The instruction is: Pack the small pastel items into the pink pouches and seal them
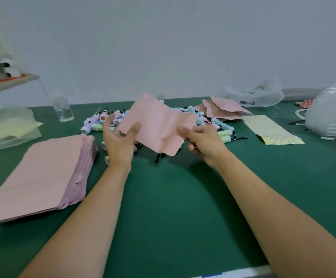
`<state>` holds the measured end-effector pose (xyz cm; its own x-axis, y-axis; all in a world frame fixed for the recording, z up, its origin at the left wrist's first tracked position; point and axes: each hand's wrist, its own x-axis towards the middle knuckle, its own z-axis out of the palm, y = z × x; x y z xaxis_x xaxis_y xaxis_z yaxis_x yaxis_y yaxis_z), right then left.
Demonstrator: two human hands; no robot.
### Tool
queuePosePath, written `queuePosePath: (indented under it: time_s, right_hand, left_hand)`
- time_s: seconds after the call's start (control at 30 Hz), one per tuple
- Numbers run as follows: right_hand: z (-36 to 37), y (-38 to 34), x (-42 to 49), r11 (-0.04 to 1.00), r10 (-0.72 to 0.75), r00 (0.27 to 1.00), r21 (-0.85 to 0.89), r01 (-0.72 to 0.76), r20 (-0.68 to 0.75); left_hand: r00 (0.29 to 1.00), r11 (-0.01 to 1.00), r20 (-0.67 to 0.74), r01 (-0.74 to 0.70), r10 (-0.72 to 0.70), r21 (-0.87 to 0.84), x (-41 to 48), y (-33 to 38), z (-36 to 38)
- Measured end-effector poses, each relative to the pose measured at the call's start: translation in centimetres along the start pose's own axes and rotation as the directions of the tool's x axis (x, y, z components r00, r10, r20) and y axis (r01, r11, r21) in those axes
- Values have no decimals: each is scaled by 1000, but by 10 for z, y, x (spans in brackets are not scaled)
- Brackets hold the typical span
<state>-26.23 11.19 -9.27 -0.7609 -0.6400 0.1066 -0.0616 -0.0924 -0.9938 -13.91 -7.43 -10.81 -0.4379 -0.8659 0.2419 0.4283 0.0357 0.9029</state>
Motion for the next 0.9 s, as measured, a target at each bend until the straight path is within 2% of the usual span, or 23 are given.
queuePosePath:
  time_s: [0.07,0.13,0.17,0.2,0.3,0.37,0.43,0.5,0.57,0.63,0.73,0.83,0.9]
  right_hand:
    - [-2,-3,1,997,-75,995,-2,75,-71]
    - [-1,-5,-1,990,-143,982,-30,140,-120]
    - [0,-5,-1,984,-175,976,-55,170,-129]
    - [0,-4,-1,977,-205,971,-90,195,-126]
    - [-1,1,0,921,-285,958,-284,267,-23]
    - [-4,4,0,862,-287,955,-416,291,73]
    - [-6,7,-2,824,-275,954,-483,297,118]
    - [-7,6,-1,906,-234,970,-348,242,64]
    - [-10,-1,-2,988,-138,989,-74,134,-53]
    - [-16,-8,-3,989,-28,995,139,41,-98]
    - [-33,-12,-5,960,-22,1000,278,21,0]
    - [-47,-14,-7,944,-104,994,316,92,21]
    - [-55,-16,-7,952,-111,993,290,98,28]
  left_hand:
    - [969,941,-9,-239,248,240,-6,-1,5]
    - [874,769,54,-452,482,453,-12,-4,11]
    - [839,700,116,-513,532,497,-15,-6,15]
    - [835,689,188,-537,517,487,-19,-7,18]
    - [854,756,408,-491,322,432,-30,-13,27]
    - [848,747,472,-473,242,467,-31,-16,29]
    - [859,751,463,-451,218,482,-30,-15,28]
    - [880,759,413,-431,234,488,-29,-13,25]
    - [895,731,333,-437,296,524,-27,-13,24]
    - [921,724,228,-390,317,568,-25,-13,23]
    - [978,863,187,-171,91,476,-21,-11,23]
    - [952,963,268,73,-145,261,-18,-6,21]
    - [943,975,279,134,-181,179,-12,-6,18]
